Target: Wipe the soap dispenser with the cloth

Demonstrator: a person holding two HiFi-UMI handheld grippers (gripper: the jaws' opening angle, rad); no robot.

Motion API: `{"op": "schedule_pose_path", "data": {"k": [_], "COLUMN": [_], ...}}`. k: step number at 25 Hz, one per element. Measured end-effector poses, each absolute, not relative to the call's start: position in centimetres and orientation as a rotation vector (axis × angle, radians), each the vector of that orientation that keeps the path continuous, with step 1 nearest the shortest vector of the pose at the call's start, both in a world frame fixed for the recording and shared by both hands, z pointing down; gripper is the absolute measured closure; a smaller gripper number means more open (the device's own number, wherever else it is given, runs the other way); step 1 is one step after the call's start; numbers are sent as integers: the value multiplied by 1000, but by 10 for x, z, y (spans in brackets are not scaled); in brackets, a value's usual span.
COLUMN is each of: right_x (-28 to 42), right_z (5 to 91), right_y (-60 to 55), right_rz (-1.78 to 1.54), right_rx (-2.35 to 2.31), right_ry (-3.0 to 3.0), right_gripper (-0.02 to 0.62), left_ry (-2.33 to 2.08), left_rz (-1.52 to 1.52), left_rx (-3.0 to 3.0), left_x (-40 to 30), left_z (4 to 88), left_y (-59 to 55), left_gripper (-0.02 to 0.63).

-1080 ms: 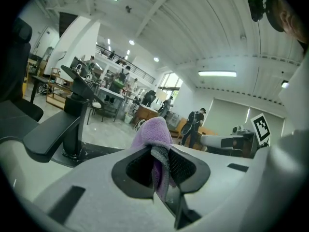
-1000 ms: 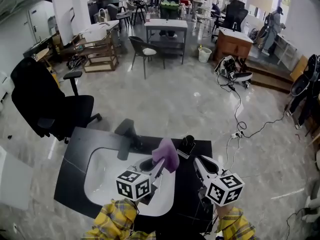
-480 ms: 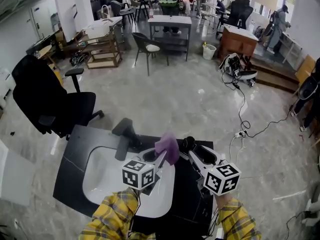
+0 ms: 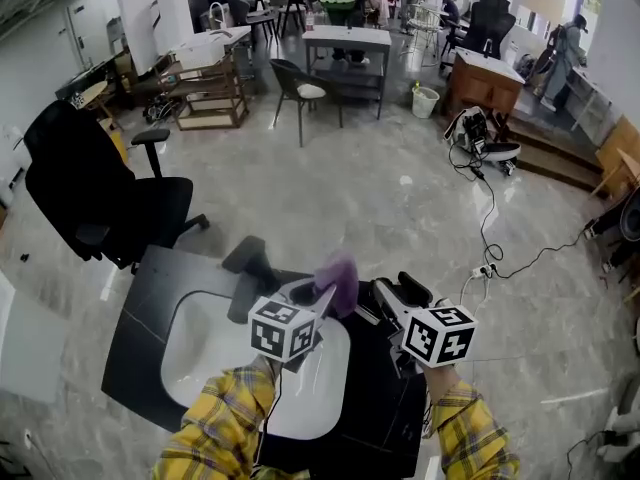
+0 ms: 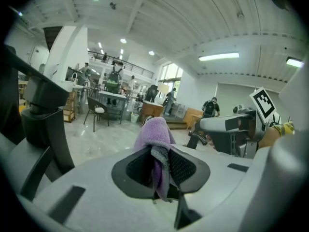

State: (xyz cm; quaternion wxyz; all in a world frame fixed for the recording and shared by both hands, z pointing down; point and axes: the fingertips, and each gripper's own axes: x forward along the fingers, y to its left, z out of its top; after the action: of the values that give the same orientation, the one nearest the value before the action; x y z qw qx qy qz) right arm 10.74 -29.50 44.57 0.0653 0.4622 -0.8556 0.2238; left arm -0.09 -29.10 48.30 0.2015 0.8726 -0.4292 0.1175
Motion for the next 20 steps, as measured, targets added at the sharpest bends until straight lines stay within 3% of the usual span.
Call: {"op": "schedule_pose_path", "data": {"k": [4, 9, 20], "right_x": [107, 102, 95], "right_z": [459, 462, 466], "right_y": [-304, -308, -312], "right_rz": [702, 734, 787], "right_rx": [1407, 1392, 1384], "right_ry": [-2520, -2540, -2560], "right_gripper": [401, 454, 456], "left_ry": [-1169, -1076, -770], "left_rz": [349, 366, 603], "left_rx": [2459, 2532, 2656], "left_x": [7, 23, 63], "left_z": [486, 486, 513], "left_y": [-301, -311, -302], "left_gripper": [541, 541, 541]}}
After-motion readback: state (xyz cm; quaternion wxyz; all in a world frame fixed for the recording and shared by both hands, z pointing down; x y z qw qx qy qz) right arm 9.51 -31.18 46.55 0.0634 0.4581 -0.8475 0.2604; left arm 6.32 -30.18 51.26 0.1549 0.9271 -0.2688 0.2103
